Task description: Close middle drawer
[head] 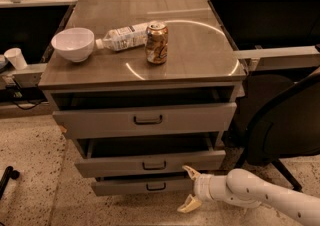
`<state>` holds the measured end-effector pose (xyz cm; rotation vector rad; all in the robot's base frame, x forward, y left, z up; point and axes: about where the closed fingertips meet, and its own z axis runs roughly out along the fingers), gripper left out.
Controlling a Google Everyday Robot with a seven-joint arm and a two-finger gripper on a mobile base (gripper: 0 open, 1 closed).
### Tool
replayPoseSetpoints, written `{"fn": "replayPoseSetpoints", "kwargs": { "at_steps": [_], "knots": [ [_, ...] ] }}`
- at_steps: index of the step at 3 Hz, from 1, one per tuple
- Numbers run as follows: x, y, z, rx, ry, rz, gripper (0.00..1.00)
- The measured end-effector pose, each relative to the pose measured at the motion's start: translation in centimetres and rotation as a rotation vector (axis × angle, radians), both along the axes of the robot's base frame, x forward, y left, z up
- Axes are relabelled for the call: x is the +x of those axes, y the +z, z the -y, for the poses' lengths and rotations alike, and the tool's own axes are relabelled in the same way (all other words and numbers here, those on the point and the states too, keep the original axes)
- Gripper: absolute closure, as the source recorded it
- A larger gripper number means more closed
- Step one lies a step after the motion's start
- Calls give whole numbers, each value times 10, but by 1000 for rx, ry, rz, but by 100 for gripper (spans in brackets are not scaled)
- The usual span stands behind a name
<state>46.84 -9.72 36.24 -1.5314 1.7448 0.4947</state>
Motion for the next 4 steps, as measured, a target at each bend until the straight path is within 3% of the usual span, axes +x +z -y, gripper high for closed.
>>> {"fn": "replayPoseSetpoints", "kwargs": {
  "at_steps": [1, 2, 4],
  "knots": [
    [11, 1, -1, -26, 2, 16, 38],
    [23, -4, -4, -43, -11, 26, 42],
    [37, -13, -7, -54, -27, 42, 0]
  ]
}}
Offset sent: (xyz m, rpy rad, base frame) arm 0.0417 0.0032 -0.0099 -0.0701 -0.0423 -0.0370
